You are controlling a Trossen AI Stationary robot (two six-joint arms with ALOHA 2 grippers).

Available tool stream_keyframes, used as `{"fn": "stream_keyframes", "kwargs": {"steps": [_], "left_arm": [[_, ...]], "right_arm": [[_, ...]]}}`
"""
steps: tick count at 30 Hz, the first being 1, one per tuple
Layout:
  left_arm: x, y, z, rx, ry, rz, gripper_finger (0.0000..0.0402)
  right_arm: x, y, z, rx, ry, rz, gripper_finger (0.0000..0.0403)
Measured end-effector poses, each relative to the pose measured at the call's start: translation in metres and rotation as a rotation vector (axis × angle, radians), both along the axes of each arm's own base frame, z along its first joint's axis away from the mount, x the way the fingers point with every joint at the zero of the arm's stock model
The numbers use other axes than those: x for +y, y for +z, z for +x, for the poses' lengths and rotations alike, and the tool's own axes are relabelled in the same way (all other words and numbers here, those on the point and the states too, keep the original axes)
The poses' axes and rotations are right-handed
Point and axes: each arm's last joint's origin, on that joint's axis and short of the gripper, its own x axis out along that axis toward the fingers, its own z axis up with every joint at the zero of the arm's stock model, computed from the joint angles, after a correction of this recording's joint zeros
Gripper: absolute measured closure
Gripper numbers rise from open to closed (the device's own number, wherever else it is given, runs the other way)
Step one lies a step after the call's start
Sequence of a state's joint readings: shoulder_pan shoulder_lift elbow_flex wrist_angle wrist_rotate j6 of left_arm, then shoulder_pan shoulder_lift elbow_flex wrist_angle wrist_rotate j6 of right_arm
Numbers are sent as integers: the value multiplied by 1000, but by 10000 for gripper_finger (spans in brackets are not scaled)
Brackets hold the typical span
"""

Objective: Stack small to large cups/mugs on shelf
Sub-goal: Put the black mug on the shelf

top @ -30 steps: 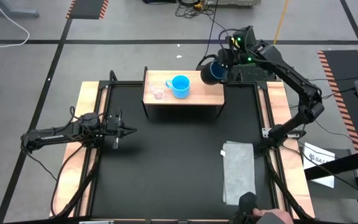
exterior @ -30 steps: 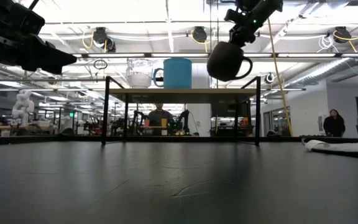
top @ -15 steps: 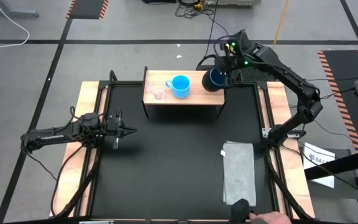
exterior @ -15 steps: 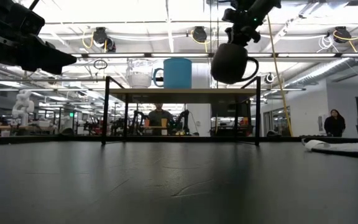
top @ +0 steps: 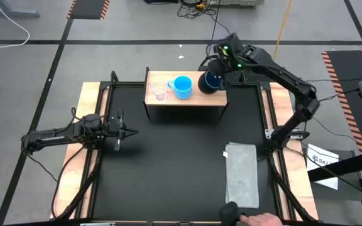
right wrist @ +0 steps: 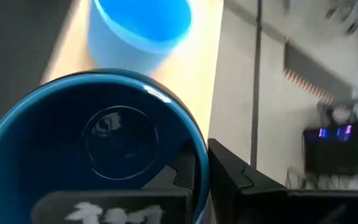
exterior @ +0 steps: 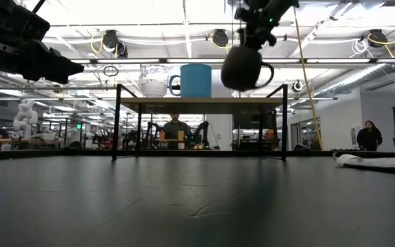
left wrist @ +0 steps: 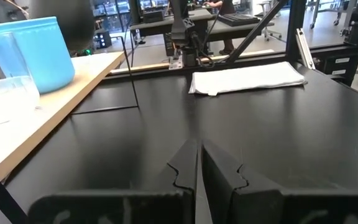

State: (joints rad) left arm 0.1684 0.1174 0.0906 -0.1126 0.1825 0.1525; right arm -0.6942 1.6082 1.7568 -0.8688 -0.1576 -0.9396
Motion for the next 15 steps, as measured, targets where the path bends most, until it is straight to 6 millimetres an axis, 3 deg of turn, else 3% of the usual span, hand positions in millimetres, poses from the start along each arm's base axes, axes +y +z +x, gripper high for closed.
{"fn": "stream_keyframes", "kwargs": {"steps": [4, 15], "left_arm": [[0, -2, 0, 19, 0, -1, 376], [0, -3, -1, 35, -8, 38, 376]], "right_arm": [[-13, -6, 17, 92, -28, 5, 392], [-30, 26, 33, 184, -57, 84, 392]]}}
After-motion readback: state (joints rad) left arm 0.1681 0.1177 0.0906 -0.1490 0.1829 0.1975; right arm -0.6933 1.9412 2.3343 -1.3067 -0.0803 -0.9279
